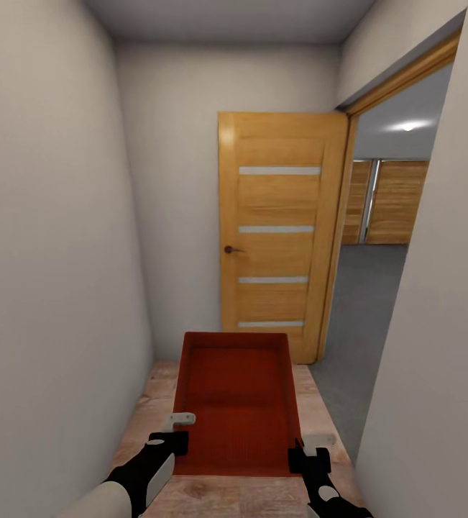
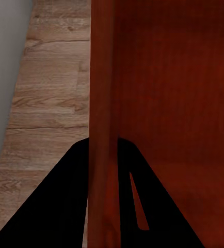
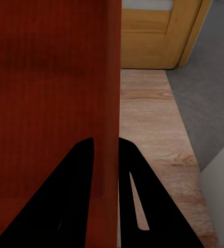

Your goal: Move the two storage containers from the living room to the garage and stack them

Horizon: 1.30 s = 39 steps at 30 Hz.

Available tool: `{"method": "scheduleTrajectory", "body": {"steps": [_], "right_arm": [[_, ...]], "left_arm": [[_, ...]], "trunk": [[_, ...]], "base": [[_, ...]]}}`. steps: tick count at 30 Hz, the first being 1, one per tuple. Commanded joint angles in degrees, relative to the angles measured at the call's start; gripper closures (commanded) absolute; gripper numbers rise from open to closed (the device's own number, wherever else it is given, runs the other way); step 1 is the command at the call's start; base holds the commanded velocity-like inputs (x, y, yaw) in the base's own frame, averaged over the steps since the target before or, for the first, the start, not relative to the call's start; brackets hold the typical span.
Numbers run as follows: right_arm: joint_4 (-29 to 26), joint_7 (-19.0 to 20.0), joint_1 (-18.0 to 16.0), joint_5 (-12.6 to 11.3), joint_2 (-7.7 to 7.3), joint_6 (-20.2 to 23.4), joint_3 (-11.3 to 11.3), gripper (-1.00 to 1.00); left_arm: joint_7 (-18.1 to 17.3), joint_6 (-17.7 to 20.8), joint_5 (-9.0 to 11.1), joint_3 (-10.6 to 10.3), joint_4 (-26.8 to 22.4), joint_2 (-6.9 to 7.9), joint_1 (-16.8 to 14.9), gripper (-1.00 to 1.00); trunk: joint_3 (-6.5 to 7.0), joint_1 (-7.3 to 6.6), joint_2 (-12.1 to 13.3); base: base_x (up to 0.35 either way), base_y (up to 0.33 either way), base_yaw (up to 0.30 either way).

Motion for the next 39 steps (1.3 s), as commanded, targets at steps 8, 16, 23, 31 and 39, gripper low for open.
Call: {"method": "scheduleTrajectory", "body": {"steps": [8, 16, 23, 31, 39], "right_arm": [[-0.1, 0.11, -0.1, -0.17, 0.08, -4.08, -0.4, 1.0], [-0.09, -0.01, -0.1, -0.15, 0.1, -4.1, -0.4, 1.0], [-0.08, -0.06, -0.1, -0.11, 0.11, -4.14, -0.4, 1.0], [-0.11, -0.35, -0.1, -0.11, 0.15, -4.15, -0.4, 1.0], [-0.1, -0.28, -0.1, -0.11, 0.1, -4.15, -0.4, 1.0]], "left_arm": [[0.65, 0.32, 0.38, -0.98, -0.02, 0.14, 0.02, 1.0], [0.69, 0.19, 0.3, -1.1, -0.65, 0.17, 0.02, 1.0], [0.74, 0.18, 0.29, -1.14, -0.84, 0.17, 0.02, 1.0], [0.74, 0.19, 0.29, -1.14, -0.85, 0.14, 0.02, 1.0], [0.76, 0.19, 0.29, -1.14, -0.92, 0.08, 0.02, 1.0]], "trunk": [[-0.09, 0.04, -0.07], [-0.09, 0.04, -0.07], [-0.09, 0.04, -0.07], [-0.02, 0.04, -0.07], [-0.02, 0.04, -0.07]], "base": [[0.322, 0.0, 0.0], [0.278, 0.0, 0.0], [0.032, 0.0, 0.0], [0.001, 0.0, -0.147], [0.0, 0.0, -0.27]]}}
